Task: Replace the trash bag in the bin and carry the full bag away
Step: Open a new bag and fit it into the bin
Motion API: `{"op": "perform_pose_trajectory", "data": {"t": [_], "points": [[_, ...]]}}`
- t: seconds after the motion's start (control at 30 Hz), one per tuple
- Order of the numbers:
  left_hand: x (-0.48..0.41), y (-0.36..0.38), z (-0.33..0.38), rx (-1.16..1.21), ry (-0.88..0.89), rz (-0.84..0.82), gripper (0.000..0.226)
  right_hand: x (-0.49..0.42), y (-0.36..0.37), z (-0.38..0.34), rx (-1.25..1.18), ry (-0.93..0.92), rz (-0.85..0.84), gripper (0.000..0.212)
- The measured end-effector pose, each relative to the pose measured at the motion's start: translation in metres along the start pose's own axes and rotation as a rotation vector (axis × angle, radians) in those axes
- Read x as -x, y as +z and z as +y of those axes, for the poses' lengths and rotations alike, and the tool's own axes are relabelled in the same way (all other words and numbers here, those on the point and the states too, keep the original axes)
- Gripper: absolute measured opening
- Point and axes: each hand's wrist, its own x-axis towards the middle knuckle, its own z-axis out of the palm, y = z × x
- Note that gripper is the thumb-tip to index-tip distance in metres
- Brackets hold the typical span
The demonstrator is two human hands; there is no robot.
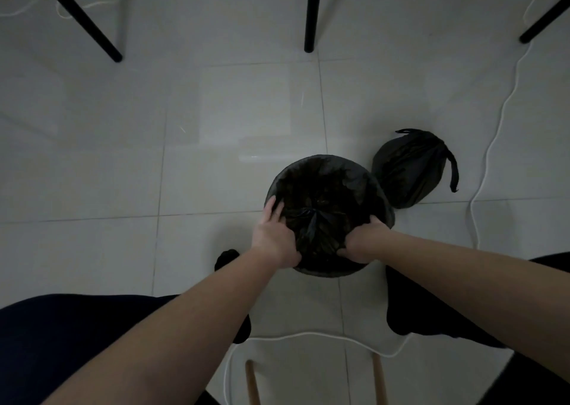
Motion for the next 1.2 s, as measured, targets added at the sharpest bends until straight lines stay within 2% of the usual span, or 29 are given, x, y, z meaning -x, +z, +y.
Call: {"op": "perform_pose_trajectory", "data": {"t": [0.07,0.13,0.23,0.33,0.4,0.47,0.57,0.7,0.8,0.87,1.03,1.2], "points": [[0.0,-0.002,-0.009,-0.012,0.0,0.063,0.072,0.005,-0.003,0.0,-0.024,-0.126,0.229,0.045],[0.001,-0.007,-0.014,0.004,0.022,0.157,0.062,0.0,-0.001,0.008,0.106,-0.206,0.49,0.034],[0.003,-0.014,-0.006,0.072,0.063,0.264,0.054,-0.007,0.001,0.021,0.287,-0.173,0.631,0.032],[0.002,-0.012,0.007,0.161,0.044,0.188,0.056,-0.006,0.0,0.027,0.378,-0.027,0.426,0.047],[0.003,-0.008,0.011,0.11,0.018,0.006,0.061,-0.005,0.001,0.028,0.436,0.112,0.202,0.056],[0.004,-0.005,0.012,-0.016,0.022,-0.143,0.064,-0.007,0.008,0.026,0.452,0.161,0.079,0.061],[0.003,-0.006,0.009,-0.056,0.043,-0.147,0.063,-0.004,0.011,0.018,0.421,0.145,0.084,0.06],[-0.003,-0.004,0.01,0.036,0.055,-0.011,0.06,0.001,0.004,0.006,0.351,0.012,0.327,0.048],[-0.007,0.002,0.018,0.159,0.059,0.05,0.061,-0.011,0.002,0.004,0.277,-0.027,0.405,0.048],[-0.008,0.005,0.022,0.183,0.056,0.019,0.061,-0.022,0.007,0.004,0.285,0.017,0.362,0.055],[-0.022,0.013,0.03,0.034,0.028,-0.164,0.072,-0.039,0.027,0.011,0.344,0.096,0.111,0.064],[-0.033,0.01,0.033,0.014,0.052,-0.21,0.076,-0.035,0.026,0.011,0.245,0.015,0.083,0.056]]}}
